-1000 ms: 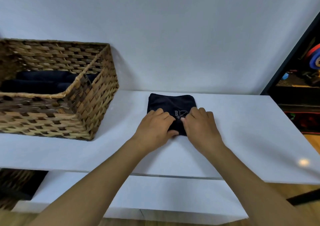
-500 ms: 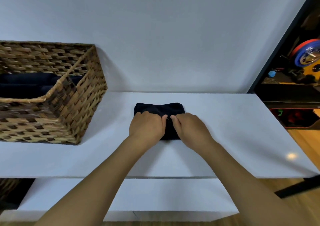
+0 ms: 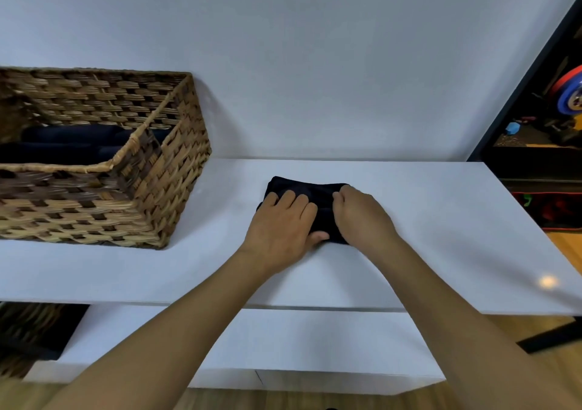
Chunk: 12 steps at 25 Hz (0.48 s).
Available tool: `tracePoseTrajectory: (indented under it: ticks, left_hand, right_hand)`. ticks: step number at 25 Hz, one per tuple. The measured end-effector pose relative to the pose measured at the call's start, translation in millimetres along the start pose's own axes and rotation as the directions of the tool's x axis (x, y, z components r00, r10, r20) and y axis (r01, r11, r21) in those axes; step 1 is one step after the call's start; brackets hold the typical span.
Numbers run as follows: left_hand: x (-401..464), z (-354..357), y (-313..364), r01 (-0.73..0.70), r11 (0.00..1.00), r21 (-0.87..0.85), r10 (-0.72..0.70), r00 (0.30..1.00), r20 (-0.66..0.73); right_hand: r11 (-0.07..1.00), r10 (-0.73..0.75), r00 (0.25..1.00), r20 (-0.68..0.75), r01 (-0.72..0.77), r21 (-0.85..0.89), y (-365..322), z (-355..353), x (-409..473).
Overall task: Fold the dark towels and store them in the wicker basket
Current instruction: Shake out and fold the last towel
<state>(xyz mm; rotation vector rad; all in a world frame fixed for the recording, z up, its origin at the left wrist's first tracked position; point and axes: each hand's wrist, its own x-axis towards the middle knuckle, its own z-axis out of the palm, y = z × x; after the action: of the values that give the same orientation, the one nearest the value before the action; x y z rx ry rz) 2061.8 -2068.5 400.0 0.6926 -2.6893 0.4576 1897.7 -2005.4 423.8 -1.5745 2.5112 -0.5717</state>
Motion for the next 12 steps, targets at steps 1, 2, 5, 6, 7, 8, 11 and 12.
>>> tracePoseTrajectory:
  ticks: [1, 2, 5, 6, 7, 8, 11, 12]
  left_hand:
    - [7, -4, -2, -0.001, 1.000, -0.022, 0.001, 1.000, 0.002]
    - [13, -8, -2, 0.010, 0.999, -0.044, -0.009, 1.000, 0.025]
    - [29, -15, -3, 0.079, 0.993, -0.087, -0.060, 0.978, 0.201]
    - [32, -14, -4, 0.096, 0.991, -0.099, -0.068, 0.964, 0.257]
    - [37, -16, -5, 0.110, 0.988, -0.111, -0.067, 0.940, 0.334]
    - [43, -15, -9, 0.142, 0.979, -0.146, -0.074, 0.917, 0.392]
    - [55, -12, -18, 0.335, 0.895, -0.293, -0.107, 0.802, 0.588]
    - [57, -12, -20, 0.360, 0.877, -0.318, -0.102, 0.787, 0.609]
  right_hand:
    - [0.987, -0.104, 0.983, -0.149, 0.084, -0.138, 1, 7, -8]
    - [0.956, -0.217, 0.940, -0.262, 0.151, -0.250, 2, 14, -18]
    - [0.895, -0.389, 0.847, -0.362, 0.255, -0.366, 13, 32, -49]
    - [0.889, -0.401, 0.842, -0.361, 0.263, -0.375, 17, 36, -57]
    - [0.884, -0.402, 0.846, -0.350, 0.260, -0.388, 16, 36, -61]
    - [0.878, -0.406, 0.855, -0.322, 0.267, -0.397, 17, 37, -62]
    - [0.878, -0.416, 0.869, -0.267, 0.308, -0.367, 16, 31, -56]
    - [0.878, -0.424, 0.865, -0.268, 0.320, -0.356, 16, 29, -52]
